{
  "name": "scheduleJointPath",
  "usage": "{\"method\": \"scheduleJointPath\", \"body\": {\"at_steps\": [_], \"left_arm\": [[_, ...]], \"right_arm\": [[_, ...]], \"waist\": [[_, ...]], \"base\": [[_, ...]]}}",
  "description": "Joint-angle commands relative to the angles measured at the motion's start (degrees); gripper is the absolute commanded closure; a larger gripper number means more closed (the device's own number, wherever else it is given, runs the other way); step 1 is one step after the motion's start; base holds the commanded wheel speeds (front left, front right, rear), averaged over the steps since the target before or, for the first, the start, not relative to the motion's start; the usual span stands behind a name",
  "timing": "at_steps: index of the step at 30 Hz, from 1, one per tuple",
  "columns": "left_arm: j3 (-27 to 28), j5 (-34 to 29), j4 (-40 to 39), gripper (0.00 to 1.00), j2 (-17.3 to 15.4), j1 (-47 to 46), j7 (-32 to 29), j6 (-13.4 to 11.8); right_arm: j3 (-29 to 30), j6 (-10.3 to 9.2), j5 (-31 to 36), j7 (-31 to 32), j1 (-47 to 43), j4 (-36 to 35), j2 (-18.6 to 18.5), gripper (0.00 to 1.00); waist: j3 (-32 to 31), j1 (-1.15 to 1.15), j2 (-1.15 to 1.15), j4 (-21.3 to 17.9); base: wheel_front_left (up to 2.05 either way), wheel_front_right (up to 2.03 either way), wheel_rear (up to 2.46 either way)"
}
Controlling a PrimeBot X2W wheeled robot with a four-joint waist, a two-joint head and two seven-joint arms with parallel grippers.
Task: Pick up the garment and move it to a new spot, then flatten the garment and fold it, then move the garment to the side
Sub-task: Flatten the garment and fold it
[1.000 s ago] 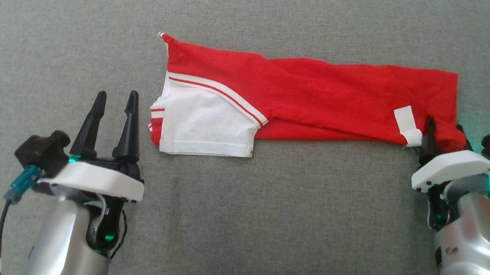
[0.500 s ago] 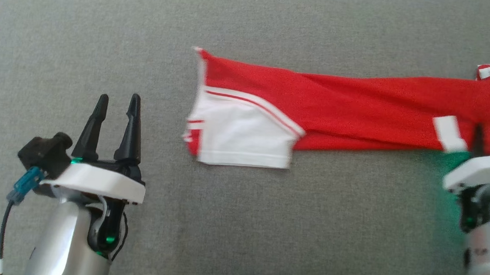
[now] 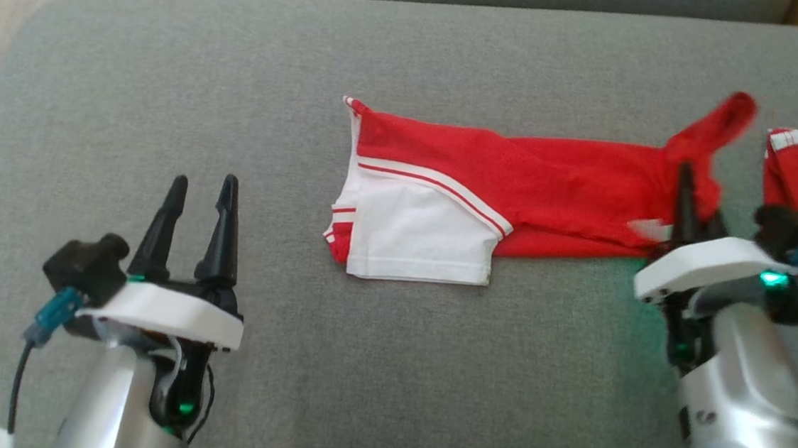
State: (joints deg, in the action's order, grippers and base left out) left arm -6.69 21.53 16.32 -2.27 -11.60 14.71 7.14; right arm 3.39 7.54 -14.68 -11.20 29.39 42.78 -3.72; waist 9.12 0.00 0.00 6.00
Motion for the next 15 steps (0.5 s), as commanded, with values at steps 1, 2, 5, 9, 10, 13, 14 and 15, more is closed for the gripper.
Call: {"method": "scheduleJointPath", "body": {"at_steps": [1,2,5,9,10,13,14,15], "left_arm": [[1.5,0.5,-1.8,0.0,-0.6,-0.8,0.3,0.3],[1.2,0.6,-1.7,0.0,-0.6,-0.7,0.3,0.3],[1.4,0.8,-1.5,0.0,-0.6,-0.3,0.3,0.3],[0.9,1.2,-1.4,0.0,-0.6,-0.1,0.3,0.3],[0.5,1.3,-1.4,0.0,-0.6,-0.1,0.3,0.3],[-0.7,1.7,-1.3,0.0,-0.6,-0.1,0.3,0.3],[-0.8,1.8,-1.2,0.0,-0.6,-0.1,0.3,0.3],[-0.9,1.9,-1.1,0.0,-0.6,0.0,0.3,0.3]], "right_arm": [[-4.7,-0.05,-3.1,0.5,0.6,-3.6,0.8,1.0],[-6.9,-0.05,-5.3,0.8,0.3,-4.7,0.8,1.0],[-12.7,-0.05,-9.7,1.9,-0.3,-7.2,0.8,1.0],[-17.1,-0.05,-12.1,3.0,-0.4,-8.5,0.8,1.0],[-18.3,-0.05,-12.7,3.3,-0.4,-8.6,0.8,1.0],[-21.8,-0.05,-13.9,4.1,-0.2,-8.5,0.8,1.0],[-22.9,-0.05,-14.4,4.3,-0.1,-8.4,0.8,1.0],[-23.8,-0.05,-15.0,4.5,0.1,-8.2,0.8,1.0]], "waist": [[-0.5,0.0,0.0,0.8],[-0.7,0.0,0.0,1.2],[-1.3,0.0,0.0,2.4],[-1.6,0.0,0.0,3.9],[-1.7,0.0,0.0,4.6],[-1.6,0.0,0.0,6.5],[-1.6,0.0,0.0,7.1],[-1.5,0.0,0.0,7.8]], "base": [[0.0,0.0,0.0],[0.0,0.0,0.0],[0.0,0.0,0.0],[0.0,0.0,0.0],[0.0,0.0,0.0],[0.0,0.0,0.0],[0.0,0.0,0.0],[0.0,0.0,0.0]]}}
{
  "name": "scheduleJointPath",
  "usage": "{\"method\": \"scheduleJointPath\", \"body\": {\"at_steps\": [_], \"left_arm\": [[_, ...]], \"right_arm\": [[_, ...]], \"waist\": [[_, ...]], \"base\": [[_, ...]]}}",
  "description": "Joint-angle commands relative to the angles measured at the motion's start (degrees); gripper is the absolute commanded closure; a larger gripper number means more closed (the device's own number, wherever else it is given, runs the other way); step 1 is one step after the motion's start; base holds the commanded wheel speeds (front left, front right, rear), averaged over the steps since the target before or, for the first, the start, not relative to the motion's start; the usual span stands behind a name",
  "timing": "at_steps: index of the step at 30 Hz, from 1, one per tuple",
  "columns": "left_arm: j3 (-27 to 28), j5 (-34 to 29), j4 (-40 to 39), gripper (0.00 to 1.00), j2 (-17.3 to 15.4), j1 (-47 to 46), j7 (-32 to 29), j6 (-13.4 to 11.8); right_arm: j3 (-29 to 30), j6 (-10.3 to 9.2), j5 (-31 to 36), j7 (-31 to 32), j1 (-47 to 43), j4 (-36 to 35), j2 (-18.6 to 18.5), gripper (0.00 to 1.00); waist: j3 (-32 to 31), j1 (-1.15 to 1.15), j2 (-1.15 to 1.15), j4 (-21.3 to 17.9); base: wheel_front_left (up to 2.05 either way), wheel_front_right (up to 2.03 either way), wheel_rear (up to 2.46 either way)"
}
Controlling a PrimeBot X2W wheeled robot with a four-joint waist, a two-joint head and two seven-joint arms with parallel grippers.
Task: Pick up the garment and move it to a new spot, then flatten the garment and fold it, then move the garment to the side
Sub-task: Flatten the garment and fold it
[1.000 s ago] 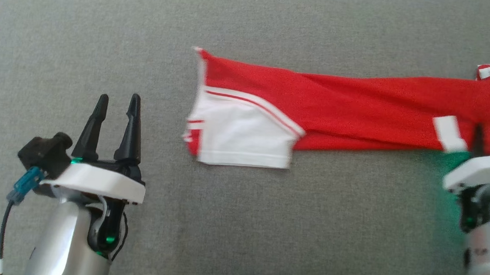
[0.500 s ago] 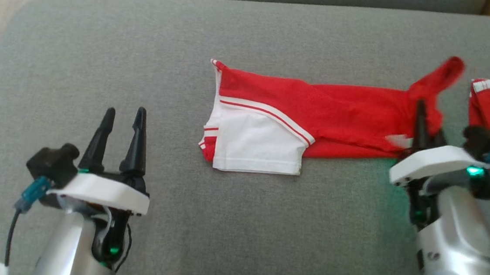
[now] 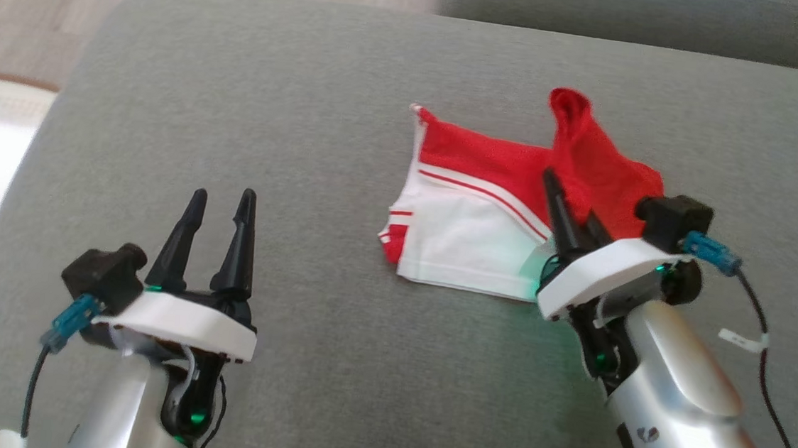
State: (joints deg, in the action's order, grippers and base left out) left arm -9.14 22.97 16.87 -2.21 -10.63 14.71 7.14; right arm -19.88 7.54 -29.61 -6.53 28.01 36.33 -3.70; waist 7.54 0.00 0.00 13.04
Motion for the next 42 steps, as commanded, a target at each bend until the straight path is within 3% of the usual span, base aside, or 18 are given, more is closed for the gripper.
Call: {"method": "scheduleJointPath", "body": {"at_steps": [1,16,17,23,28,32,38,42], "left_arm": [[1.5,0.6,-1.7,0.0,-0.7,-0.9,0.3,0.3],[0.3,1.7,-1.3,0.0,-0.7,-0.7,0.3,0.4],[0.3,1.8,-1.3,0.0,-0.7,-0.8,0.3,0.4],[1.4,1.5,-1.2,0.0,-0.7,-0.5,0.3,0.4],[2.0,1.2,-1.6,0.0,-0.7,-0.7,0.3,0.4],[3.2,0.7,-2.6,0.0,-0.7,-1.2,0.3,0.4],[4.8,0.2,-5.5,0.0,-0.7,-1.7,0.3,0.4],[6.2,-0.3,-7.9,0.0,-0.7,-1.9,0.3,0.4]], "right_arm": [[-1.5,-0.05,-0.5,-0.1,1.6,-1.5,0.8,1.0],[-11.3,-0.05,-8.7,-1.4,7.5,8.4,0.8,1.0],[-12.6,-0.05,-8.8,-1.6,7.9,9.1,0.8,0.01],[-21.3,-0.05,-14.7,-1.3,8.7,6.5,0.8,0.0],[-24.3,-0.05,-17.8,-3.5,10.8,5.0,0.8,0.0],[-22.8,-0.05,-15.9,-6.1,13.1,7.2,0.8,0.0],[-15.9,-0.05,-5.9,-8.3,14.8,10.6,0.3,0.0],[-9.4,-0.05,2.0,-8.4,12.3,6.5,-2.5,0.0]], "waist": [[0.2,0.0,0.0,1.4],[1.7,0.0,0.0,9.0],[1.8,0.0,0.0,9.2],[1.9,0.0,0.0,8.1],[1.6,0.0,0.0,4.7],[1.2,0.0,0.0,1.1],[0.7,0.0,0.0,-4.2],[0.9,0.0,0.0,-7.2]], "base": [[0.0,0.0,0.0],[0.0,0.0,0.0],[0.0,0.0,0.0],[0.0,0.0,0.0],[0.0,0.0,0.0],[0.0,0.0,0.0],[0.0,0.0,0.0],[0.0,0.0,0.0]]}}
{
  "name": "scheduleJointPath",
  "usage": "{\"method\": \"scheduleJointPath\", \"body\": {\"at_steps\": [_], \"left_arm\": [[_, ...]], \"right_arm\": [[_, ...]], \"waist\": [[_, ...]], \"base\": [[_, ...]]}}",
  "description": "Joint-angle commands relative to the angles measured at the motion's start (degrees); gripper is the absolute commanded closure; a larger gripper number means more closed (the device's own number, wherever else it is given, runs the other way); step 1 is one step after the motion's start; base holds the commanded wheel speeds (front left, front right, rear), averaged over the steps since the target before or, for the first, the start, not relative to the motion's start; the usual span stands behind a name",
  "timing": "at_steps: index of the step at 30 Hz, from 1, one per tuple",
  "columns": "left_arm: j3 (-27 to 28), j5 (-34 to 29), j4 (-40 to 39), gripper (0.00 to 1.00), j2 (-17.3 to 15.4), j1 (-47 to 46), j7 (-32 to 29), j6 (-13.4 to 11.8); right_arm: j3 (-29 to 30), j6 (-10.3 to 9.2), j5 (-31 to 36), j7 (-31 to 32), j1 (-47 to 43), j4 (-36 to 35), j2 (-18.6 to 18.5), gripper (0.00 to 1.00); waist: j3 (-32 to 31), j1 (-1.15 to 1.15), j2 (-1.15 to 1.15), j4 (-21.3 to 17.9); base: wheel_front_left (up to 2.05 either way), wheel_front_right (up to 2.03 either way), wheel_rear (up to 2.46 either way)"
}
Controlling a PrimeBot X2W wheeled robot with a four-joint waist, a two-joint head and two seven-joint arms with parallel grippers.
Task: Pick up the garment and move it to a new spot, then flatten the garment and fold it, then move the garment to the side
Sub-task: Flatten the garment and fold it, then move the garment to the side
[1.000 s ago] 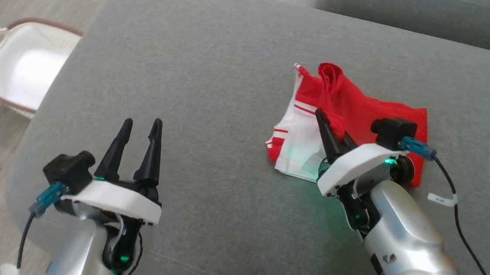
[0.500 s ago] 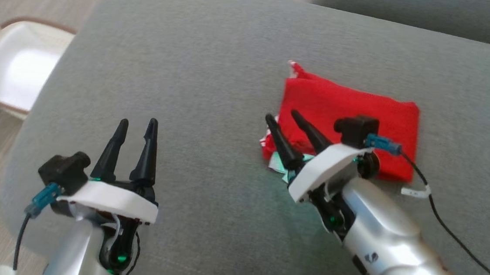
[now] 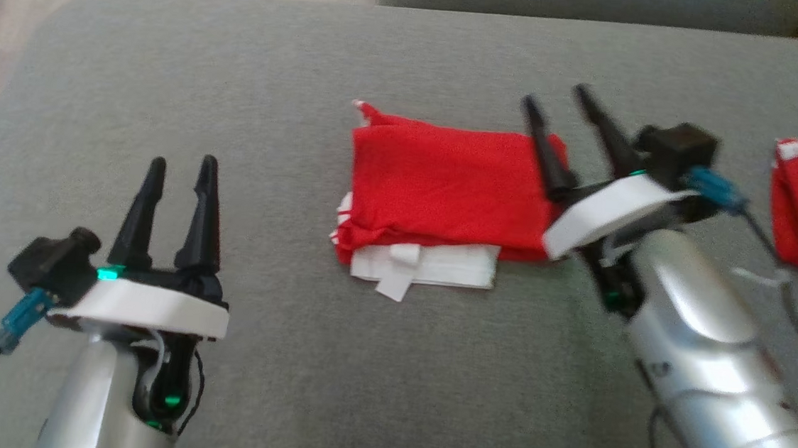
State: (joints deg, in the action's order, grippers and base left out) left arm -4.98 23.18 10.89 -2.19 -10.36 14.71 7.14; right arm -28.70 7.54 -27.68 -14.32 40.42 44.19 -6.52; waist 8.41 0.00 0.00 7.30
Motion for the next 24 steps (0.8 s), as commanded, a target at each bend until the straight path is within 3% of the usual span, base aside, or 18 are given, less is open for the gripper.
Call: {"method": "scheduleJointPath", "body": {"at_steps": [1,7,14,24], "left_arm": [[2.2,-0.6,-2.5,0.0,-0.7,-2.3,0.3,0.4],[3.7,-1.0,-4.0,0.0,-0.7,-2.2,0.3,0.3],[3.7,-1.7,-3.0,0.0,-0.7,-1.4,0.3,0.3],[3.2,-2.4,-2.6,0.0,-0.7,0.7,0.3,0.3]], "right_arm": [[1.4,-0.05,2.1,-0.6,-1.3,-2.9,-0.5,0.0],[12.0,-0.05,11.4,-0.7,-9.8,-12.2,-2.0,0.0],[21.8,-0.05,19.3,-0.7,-17.7,-20.1,1.4,0.0],[26.1,-0.05,22.2,-0.7,-23.1,-24.1,3.6,0.0]], "waist": [[0.2,0.0,0.0,-2.1],[0.2,0.0,0.0,-4.9],[-0.3,0.0,0.0,-6.0],[-0.8,0.0,0.0,-6.2]], "base": [[0.0,0.0,0.0],[0.0,0.0,0.0],[0.0,0.0,0.0],[0.0,0.0,0.0]]}}
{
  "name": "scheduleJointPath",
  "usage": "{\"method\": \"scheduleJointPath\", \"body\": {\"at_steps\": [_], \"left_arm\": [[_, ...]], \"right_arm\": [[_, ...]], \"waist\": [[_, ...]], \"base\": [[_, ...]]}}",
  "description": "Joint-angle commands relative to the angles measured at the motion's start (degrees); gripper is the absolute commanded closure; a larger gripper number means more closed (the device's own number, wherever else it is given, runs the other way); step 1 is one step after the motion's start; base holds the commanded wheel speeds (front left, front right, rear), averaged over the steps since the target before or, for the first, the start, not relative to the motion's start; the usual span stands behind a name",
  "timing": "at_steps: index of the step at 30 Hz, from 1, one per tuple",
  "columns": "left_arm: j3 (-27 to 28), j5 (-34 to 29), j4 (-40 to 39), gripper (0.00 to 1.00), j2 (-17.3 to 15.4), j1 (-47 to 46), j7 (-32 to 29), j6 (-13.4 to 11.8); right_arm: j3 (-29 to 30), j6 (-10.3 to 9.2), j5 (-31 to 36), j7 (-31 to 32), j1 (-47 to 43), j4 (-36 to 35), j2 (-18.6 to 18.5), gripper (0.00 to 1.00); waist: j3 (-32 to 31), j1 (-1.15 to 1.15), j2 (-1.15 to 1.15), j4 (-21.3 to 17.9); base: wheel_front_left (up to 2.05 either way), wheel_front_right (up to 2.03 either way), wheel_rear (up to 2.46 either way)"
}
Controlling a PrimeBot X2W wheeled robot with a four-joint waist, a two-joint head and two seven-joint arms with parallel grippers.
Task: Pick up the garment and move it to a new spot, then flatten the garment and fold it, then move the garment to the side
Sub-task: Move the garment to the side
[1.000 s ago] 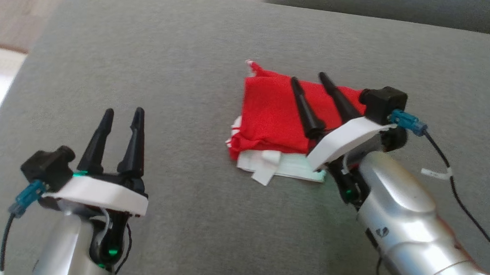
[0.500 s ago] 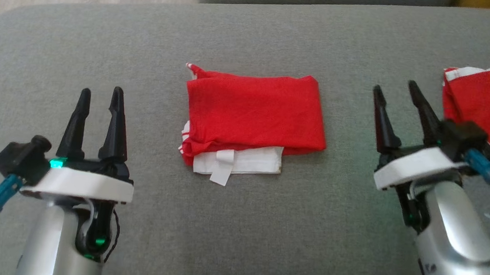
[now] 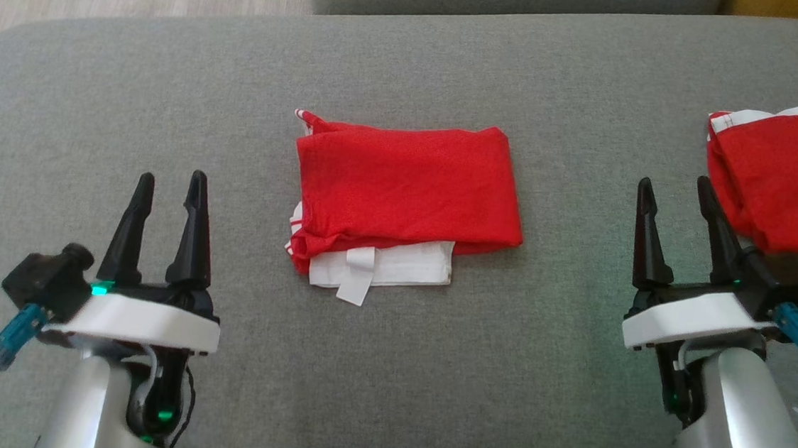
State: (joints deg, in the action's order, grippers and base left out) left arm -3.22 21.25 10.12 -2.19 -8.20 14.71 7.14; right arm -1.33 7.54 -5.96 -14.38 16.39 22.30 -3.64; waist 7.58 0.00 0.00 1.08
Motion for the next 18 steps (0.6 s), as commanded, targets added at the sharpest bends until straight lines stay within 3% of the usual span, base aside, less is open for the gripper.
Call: {"method": "scheduleJointPath", "body": {"at_steps": [1,18], "left_arm": [[1.4,-0.4,-1.8,0.0,-0.7,-1.5,0.3,0.3],[-2.8,0.3,-2.0,0.0,-0.7,-4.8,0.3,0.3]], "right_arm": [[-1.3,-0.05,0.3,-0.6,0.7,-2.2,0.7,0.0],[-4.6,-0.05,-1.5,7.2,6.9,5.5,0.8,0.0]], "waist": [[0.0,0.0,0.0,0.1],[5.3,0.0,0.0,5.6]], "base": [[0.0,0.0,0.0],[0.0,0.0,0.0]]}}
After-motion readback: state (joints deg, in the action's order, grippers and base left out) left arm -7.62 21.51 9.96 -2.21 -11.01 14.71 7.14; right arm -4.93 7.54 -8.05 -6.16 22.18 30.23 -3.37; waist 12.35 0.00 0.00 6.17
